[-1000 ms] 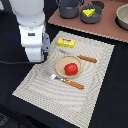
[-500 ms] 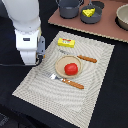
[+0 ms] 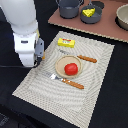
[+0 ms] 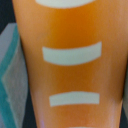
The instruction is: Interact with the objects in diverse but meaningful ways.
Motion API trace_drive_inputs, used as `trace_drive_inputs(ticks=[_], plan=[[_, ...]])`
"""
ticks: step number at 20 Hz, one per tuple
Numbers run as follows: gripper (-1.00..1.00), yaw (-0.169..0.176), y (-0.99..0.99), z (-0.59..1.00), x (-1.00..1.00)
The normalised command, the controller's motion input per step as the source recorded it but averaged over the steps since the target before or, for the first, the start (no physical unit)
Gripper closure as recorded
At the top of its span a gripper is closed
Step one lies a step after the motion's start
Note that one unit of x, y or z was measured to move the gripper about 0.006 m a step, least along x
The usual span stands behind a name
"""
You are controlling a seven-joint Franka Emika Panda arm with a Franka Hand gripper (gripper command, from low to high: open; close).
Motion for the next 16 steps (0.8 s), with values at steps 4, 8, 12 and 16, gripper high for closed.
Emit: trace_drive_inputs(ticks=[4, 8, 12, 16], plan=[[-1.00, 0.035, 0.31, 0.36, -0.21], [-1.00, 0.014, 0.48, 0.70, -0.09], [-1.00, 0.000, 0.64, 0.89, 0.06], [-1.00, -0.033, 0.67, 0.54, 0.38]])
